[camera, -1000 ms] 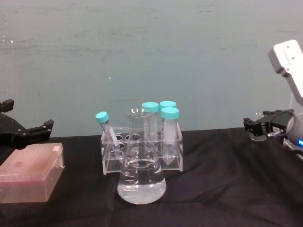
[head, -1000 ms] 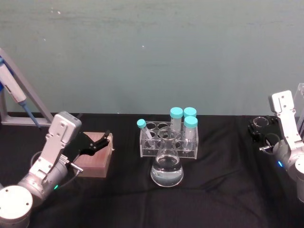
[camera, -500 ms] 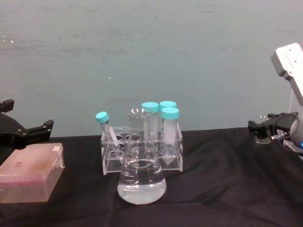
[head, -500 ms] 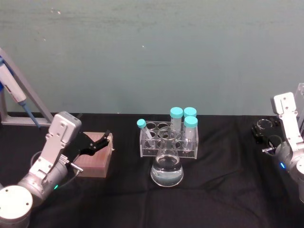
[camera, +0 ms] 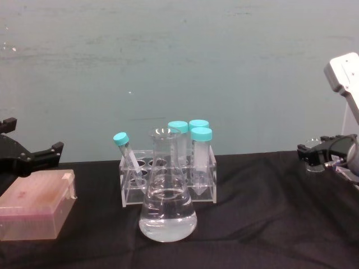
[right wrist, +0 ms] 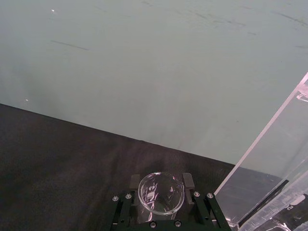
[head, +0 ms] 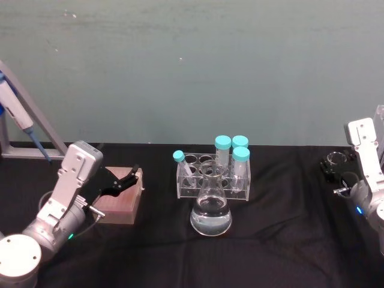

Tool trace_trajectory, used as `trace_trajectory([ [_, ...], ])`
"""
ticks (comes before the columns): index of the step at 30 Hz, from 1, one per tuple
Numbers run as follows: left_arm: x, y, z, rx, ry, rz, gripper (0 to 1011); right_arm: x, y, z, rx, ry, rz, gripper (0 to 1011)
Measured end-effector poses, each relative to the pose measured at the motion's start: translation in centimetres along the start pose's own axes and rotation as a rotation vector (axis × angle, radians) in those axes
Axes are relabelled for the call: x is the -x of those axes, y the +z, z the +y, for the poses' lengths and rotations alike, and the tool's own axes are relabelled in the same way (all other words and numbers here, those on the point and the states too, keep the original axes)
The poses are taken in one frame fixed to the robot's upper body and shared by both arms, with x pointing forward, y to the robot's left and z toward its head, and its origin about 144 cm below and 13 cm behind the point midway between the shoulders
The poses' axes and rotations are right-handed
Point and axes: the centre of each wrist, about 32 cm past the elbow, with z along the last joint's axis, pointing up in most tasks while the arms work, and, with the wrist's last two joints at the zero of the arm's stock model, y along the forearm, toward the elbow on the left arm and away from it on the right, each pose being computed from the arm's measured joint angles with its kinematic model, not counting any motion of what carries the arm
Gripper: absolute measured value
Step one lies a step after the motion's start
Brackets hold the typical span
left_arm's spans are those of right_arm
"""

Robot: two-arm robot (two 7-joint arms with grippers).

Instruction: Place the experimental apparatus aside using one hand.

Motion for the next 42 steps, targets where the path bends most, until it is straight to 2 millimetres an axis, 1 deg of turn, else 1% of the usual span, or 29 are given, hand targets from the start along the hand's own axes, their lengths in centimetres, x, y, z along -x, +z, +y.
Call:
trace_trajectory([
  [42, 0.0, 0.0, 0.0, 0.0, 0.0, 0.0, 1000, -0.27, -0.12, -0.04, 0.004, 0.003, -0.001, 531],
])
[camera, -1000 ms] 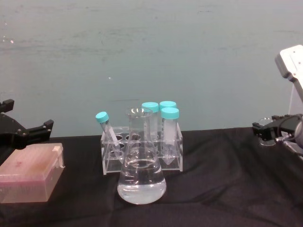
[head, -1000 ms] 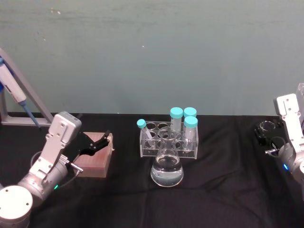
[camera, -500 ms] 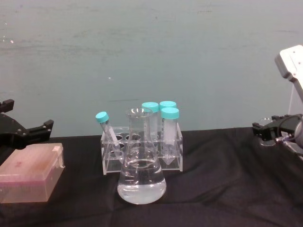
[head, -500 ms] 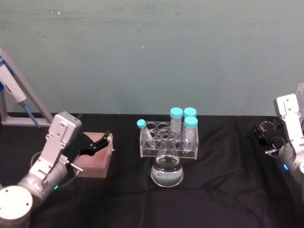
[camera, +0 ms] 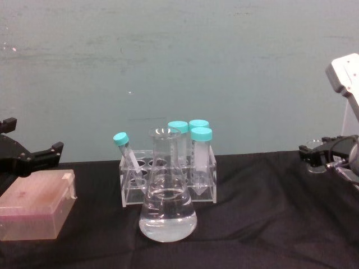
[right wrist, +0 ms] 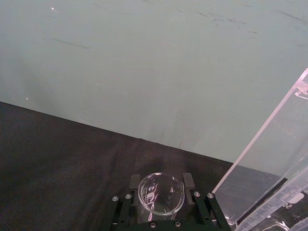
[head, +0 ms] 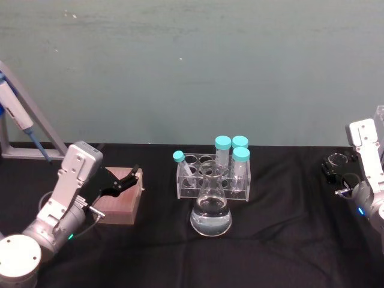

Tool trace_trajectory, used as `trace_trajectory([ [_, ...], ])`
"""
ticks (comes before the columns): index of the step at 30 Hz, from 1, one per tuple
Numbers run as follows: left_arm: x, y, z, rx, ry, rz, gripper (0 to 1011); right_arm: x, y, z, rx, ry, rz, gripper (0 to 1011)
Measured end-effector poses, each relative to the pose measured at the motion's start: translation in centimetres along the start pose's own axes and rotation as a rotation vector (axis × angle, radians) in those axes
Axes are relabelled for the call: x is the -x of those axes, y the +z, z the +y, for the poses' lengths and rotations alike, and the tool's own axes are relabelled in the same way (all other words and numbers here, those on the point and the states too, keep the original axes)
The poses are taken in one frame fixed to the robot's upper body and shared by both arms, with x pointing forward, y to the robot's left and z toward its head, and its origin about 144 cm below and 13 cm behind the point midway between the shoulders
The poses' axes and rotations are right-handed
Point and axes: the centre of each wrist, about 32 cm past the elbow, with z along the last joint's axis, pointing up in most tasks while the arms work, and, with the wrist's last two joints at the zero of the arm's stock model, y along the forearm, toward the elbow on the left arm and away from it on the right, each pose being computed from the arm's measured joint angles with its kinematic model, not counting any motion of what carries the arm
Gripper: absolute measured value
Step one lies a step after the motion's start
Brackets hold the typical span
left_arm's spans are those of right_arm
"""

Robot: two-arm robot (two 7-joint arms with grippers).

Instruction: Place the experimental apparatus aside using one hand.

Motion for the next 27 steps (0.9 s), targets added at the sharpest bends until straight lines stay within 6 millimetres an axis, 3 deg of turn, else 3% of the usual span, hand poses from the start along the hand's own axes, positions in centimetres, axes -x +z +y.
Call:
trace_trajectory([
  [17, 0.0, 0.0, 0.0, 0.0, 0.0, 0.0, 1000, 0.0, 0.0, 0.0, -0.001, 0.0, 0.0, 998],
  [27, 0.0, 0.0, 0.0, 0.0, 0.0, 0.0, 1000, 0.0, 0.0, 0.0, -0.001, 0.0, 0.001, 1000],
])
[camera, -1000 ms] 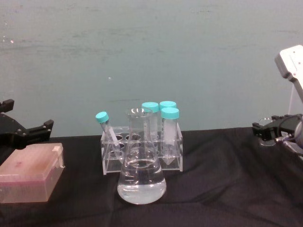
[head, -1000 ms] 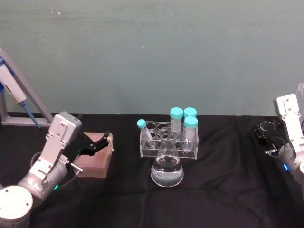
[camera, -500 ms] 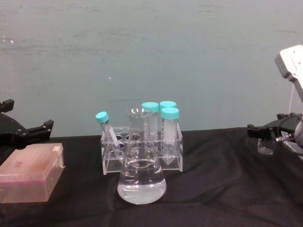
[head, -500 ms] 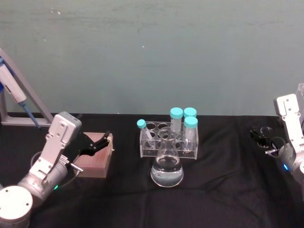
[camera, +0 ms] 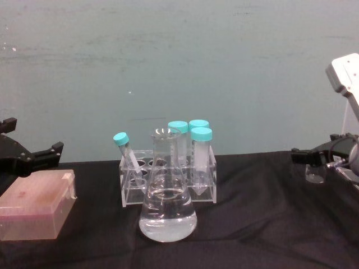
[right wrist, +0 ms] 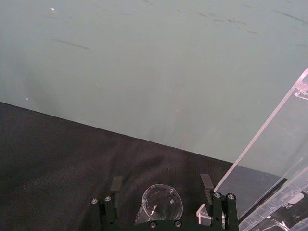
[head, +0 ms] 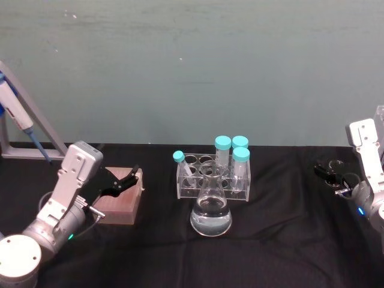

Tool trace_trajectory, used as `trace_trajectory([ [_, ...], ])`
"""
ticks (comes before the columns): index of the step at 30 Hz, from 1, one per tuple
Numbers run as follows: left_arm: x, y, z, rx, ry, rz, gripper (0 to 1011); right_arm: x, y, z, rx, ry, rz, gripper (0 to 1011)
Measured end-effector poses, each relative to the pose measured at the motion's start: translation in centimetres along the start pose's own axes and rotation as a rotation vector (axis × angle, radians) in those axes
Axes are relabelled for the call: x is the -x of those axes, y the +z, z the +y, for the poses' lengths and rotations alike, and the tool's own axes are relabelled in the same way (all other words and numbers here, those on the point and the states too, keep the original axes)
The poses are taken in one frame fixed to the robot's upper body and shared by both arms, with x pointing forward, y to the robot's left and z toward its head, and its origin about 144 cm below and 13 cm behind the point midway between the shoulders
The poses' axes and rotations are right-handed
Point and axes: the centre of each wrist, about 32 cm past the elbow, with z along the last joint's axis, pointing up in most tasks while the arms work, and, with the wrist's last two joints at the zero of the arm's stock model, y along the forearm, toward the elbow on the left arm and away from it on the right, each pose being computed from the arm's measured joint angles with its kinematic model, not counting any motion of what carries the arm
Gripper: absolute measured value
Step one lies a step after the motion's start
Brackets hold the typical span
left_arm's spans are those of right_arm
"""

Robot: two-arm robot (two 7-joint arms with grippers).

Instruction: Place the experimental apparatus aside using one hand.

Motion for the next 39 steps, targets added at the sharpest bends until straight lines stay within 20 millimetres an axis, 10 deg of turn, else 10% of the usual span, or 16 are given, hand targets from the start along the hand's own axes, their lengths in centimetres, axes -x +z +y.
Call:
trace_trajectory([
  [39, 0.0, 0.0, 0.0, 0.0, 0.0, 0.0, 1000, -0.6, 1.3, -4.8, -0.332, 0.277, -0.136, 1000],
])
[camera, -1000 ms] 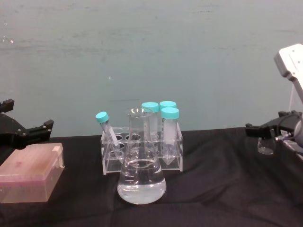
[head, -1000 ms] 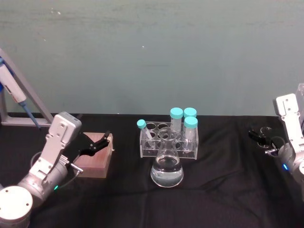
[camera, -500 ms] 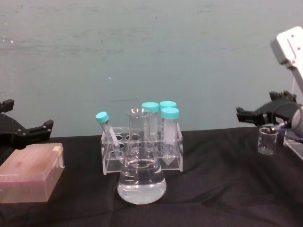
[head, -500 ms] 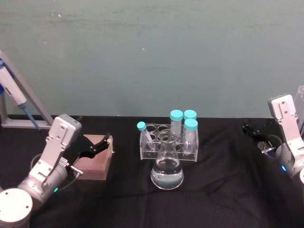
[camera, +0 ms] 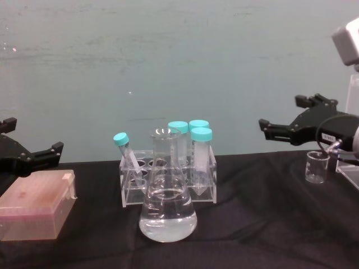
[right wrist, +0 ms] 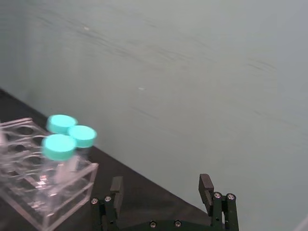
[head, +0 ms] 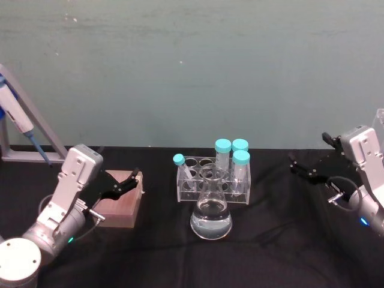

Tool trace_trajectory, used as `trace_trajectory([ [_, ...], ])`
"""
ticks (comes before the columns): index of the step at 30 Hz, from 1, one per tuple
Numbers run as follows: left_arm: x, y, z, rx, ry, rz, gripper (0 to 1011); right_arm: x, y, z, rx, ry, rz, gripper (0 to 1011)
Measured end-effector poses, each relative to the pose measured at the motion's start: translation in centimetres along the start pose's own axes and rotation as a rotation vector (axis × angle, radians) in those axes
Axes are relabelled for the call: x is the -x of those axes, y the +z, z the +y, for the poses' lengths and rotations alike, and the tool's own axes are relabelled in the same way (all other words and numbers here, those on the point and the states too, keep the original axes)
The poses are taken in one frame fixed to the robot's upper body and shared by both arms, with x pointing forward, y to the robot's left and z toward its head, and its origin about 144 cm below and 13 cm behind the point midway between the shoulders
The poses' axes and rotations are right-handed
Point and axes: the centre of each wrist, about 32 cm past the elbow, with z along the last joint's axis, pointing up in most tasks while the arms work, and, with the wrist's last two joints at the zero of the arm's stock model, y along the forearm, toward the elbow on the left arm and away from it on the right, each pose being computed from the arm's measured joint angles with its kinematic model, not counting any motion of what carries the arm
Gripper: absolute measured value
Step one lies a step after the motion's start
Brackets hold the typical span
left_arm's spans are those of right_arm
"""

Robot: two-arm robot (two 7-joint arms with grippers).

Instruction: Place the experimental apparatus aside using one hand.

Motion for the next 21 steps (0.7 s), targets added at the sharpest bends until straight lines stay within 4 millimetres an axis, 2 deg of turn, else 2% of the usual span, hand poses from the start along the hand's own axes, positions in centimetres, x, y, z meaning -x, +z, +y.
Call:
trace_trajectory([
  [13, 0.0, 0.0, 0.0, 0.0, 0.0, 0.0, 1000, -0.9, 0.5, -0.2, -0.057, 0.248, 0.0, 1000],
  [21, 0.0, 0.0, 0.0, 0.0, 0.0, 0.0, 1000, -0.8, 0.6, 0.9, -0.069, 0.378, 0.021, 1000],
])
